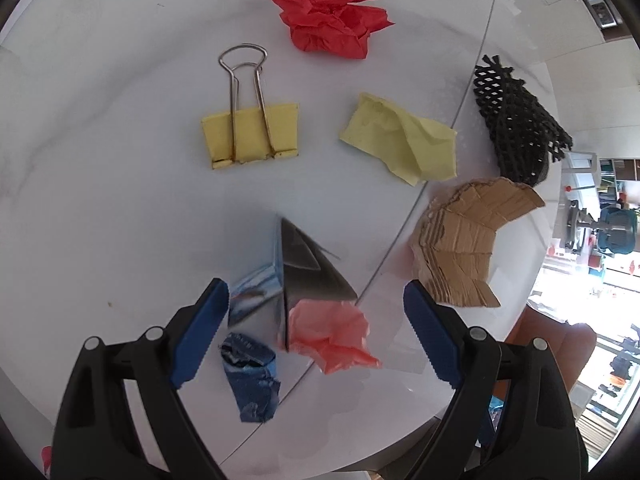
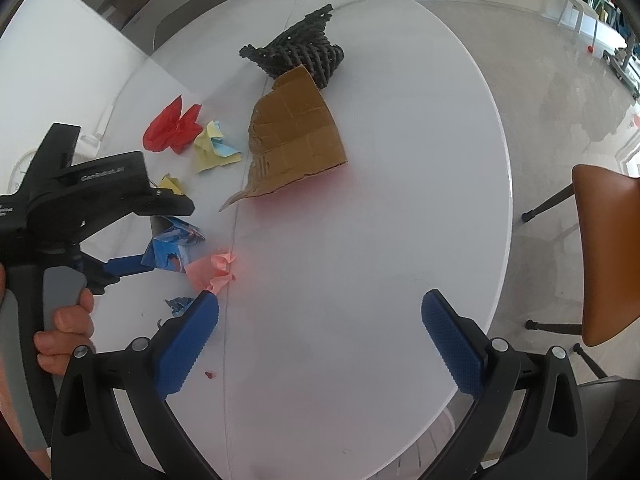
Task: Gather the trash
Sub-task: 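Grasp the grey-and-blue folded card with the left tool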
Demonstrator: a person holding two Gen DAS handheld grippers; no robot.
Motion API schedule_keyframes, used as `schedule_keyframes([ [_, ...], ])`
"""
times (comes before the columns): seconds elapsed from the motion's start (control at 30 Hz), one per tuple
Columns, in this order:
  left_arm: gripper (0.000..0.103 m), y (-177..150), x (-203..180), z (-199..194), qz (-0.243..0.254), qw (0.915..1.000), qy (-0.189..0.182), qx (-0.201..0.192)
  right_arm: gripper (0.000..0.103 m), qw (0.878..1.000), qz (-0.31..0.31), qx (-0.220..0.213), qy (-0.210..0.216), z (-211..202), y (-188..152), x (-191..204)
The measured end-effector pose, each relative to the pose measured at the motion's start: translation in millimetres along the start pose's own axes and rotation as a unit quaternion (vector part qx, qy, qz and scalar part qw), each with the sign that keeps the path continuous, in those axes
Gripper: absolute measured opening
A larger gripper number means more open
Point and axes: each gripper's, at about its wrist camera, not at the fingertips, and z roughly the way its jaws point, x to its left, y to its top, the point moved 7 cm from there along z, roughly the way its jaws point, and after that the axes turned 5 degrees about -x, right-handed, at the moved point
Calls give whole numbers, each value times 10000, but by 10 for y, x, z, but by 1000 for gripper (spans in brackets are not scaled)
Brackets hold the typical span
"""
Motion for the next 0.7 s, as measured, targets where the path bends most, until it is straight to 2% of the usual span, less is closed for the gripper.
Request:
schedule_keyframes([
  [0.13, 79, 101, -51, 74, 424, 9991, 50, -5, 101, 10000, -74, 11, 17, 0, -10, 35],
  [0.23, 64, 116, -90, 133, 685, 9975, -40, 148, 101, 10000, -90, 23, 5, 22, 1, 36],
  [0.3, 49, 111, -119, 180, 835, 9961, -89, 270, 101, 10000, -73, 43, -6, 49, 17, 30],
  [0.33, 46, 106, -124, 196, 865, 9957, -131, 312, 101, 10000, -66, 47, -17, 56, 24, 28],
  [0.47, 45, 135, -89, 197, 824, 9956, -313, 318, 101, 9999, -100, 52, -41, 83, 65, 48],
  [0.7, 42, 186, -96, 131, 1106, 9928, -358, 296, 101, 9997, -194, 101, -57, 133, 106, 113],
])
